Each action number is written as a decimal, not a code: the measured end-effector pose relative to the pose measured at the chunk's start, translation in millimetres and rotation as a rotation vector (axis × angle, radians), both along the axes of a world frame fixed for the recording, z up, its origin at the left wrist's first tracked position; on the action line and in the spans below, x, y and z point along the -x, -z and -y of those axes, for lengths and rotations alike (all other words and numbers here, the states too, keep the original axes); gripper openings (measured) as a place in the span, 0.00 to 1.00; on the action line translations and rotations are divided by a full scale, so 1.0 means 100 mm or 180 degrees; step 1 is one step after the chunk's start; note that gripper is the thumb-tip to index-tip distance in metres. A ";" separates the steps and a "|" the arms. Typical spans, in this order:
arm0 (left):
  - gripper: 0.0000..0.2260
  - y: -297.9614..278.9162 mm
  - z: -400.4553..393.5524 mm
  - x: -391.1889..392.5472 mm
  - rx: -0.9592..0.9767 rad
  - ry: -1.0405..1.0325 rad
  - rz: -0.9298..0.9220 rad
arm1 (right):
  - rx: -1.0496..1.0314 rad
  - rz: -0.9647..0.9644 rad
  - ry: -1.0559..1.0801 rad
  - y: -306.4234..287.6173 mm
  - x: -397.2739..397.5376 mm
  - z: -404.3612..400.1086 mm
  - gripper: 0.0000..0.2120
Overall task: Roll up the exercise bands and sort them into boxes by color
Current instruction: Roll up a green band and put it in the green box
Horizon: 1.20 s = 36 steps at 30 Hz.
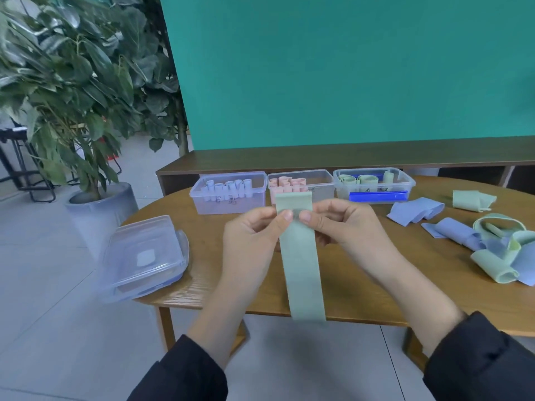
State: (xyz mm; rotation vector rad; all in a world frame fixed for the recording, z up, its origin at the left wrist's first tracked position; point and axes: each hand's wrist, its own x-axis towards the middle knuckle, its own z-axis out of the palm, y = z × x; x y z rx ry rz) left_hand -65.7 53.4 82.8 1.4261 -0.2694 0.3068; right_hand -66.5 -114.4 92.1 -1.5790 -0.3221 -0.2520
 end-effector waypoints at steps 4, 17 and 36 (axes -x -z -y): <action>0.04 0.19 0.05 -0.28 -0.0181 -0.0109 -0.0168 | 0.0362 0.0060 0.0246 0.15 -0.26 0.06 0.06; 0.07 0.54 0.12 -0.71 -0.0486 0.0037 -0.0592 | 0.0602 -0.0016 0.0374 0.25 -0.89 0.28 0.08; 0.41 0.68 -0.07 -0.68 -0.1307 0.0480 -0.0857 | 0.0287 -0.0714 0.0299 0.50 -1.82 0.30 0.06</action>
